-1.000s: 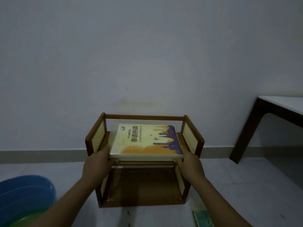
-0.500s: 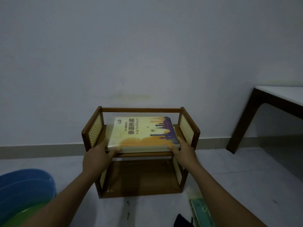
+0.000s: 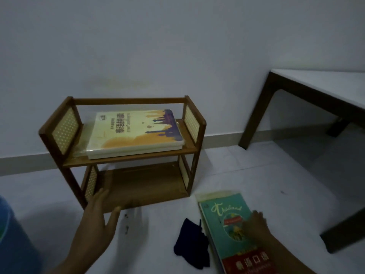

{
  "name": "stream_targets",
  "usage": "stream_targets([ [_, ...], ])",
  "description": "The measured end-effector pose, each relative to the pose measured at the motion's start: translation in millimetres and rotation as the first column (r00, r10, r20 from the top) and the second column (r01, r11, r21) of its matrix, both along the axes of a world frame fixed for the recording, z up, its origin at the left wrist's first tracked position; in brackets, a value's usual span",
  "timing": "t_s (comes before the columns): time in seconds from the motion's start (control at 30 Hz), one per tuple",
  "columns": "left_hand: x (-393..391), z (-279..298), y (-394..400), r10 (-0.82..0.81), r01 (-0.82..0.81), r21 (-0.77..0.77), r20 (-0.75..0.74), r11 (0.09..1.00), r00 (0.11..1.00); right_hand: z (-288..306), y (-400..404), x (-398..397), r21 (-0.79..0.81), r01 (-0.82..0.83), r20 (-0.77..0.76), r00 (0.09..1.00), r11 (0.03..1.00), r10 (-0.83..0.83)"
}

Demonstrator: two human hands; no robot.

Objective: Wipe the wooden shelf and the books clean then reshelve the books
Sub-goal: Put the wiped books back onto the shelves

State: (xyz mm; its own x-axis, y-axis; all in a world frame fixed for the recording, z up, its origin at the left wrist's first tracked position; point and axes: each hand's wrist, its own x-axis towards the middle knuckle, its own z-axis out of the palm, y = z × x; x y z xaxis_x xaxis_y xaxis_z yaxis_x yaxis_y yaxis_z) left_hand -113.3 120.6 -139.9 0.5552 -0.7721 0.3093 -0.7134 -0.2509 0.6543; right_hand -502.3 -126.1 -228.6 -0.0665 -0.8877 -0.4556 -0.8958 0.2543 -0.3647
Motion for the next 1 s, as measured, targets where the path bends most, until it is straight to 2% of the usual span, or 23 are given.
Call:
stream_targets([
  [0.07,-3.4,-26.1,3.9,-0.049,0.05,0.042,-0.021,0.998,0.999,-15.9,1.0,-9.6,0.041,0.022,-0.106,0.994,0.999,-0.017],
  [0.17,0.4,-56.9,8.3,0.027,-0.009,0.181,-0.096,0.983,0.995,-21.1,-1.9,-15.2,0.079,0.073,-0.08,0.995,0.994,-0.067],
  [0.27,9.4,-78.9,11.0,0.141,-0.086,0.337,-0.142,0.937,0.98,-4.8,-16.2,-26.0,0.208,0.104,0.086,0.989,0.973,-0.124],
  [0.37,12.9,-92.3,12.7,0.192,-0.098,0.412,-0.192,0.906,0.962,13.8,-15.9,-35.3,0.406,0.111,0.276,0.931,0.907,-0.237],
  [0.47,6.7,-95.9,16.2,0.206,-0.066,0.475,-0.25,0.877,0.946,27.4,-10.4,-34.4,0.455,0.029,0.438,0.863,0.89,-0.252],
  [0.53,-1.5,-91.7,15.9,0.184,-0.023,0.49,-0.281,0.871,0.942,43.7,-3.7,-23.6,0.418,-0.047,0.555,0.804,0.907,-0.214],
  [0.63,-13.9,-78.7,10.2,0.078,0.086,0.479,-0.312,0.874,0.947,73.7,-1.0,-8.8,0.264,-0.089,0.649,0.753,0.96,-0.109],
  [0.83,-43.0,-31.0,-15.5,-0.166,0.32,0.395,-0.377,0.861,0.911,155.3,18.1,20.0,-0.071,-0.026,0.733,0.676,0.997,0.07],
  [1.0,-78.4,22.3,-39.9,-0.276,0.452,0.276,-0.498,0.848,0.822,195.7,39.9,16.1,-0.087,0.051,0.838,0.544,0.995,0.045],
])
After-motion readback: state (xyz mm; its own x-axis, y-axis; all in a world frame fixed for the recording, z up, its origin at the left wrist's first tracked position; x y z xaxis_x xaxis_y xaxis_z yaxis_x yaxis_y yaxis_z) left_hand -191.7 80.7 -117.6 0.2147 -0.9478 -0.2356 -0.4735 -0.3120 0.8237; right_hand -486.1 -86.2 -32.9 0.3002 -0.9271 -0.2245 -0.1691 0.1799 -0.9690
